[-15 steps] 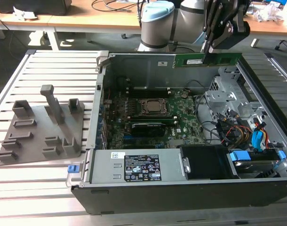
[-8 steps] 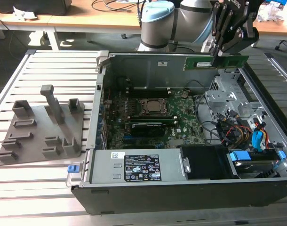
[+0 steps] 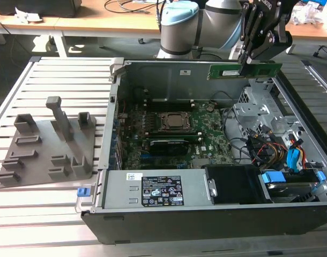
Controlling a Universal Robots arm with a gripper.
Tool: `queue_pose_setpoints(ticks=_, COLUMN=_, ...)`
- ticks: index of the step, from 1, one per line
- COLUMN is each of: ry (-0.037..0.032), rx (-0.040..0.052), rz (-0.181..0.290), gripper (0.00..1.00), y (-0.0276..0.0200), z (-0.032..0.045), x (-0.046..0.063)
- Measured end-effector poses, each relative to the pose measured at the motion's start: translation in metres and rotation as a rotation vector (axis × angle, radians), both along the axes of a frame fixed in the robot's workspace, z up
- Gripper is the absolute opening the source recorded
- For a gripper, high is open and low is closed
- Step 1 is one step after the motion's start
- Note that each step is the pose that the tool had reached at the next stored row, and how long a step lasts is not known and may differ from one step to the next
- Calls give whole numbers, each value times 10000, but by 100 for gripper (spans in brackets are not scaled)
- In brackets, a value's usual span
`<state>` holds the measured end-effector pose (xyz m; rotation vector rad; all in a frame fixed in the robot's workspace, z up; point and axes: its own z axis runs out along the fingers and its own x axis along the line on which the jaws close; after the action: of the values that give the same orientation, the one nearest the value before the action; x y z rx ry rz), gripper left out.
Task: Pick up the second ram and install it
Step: 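Pick up the second ram and move it above second insertion slot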
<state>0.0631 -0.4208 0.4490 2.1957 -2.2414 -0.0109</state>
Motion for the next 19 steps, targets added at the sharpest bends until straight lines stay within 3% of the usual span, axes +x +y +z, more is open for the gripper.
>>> queue_pose_setpoints(ticks=4, ry=0, rx=-3, rz=-572, gripper=14, y=0, z=-9, x=0)
queue_pose_setpoints(ticks=8, ry=-1, rx=0, rz=-575, gripper=14, y=0, z=-18, x=-4)
queue_pose_setpoints(ticks=15, ry=-1, rx=-4, rz=-575, gripper=14, y=10, z=-163, x=-21)
queue_pose_setpoints(ticks=18, ry=-1, rx=-2, rz=-573, gripper=14, y=34, z=-205, x=-33)
queue_pose_setpoints(ticks=19, ry=0, rx=-3, rz=-572, gripper=14, y=79, z=-226, x=-43)
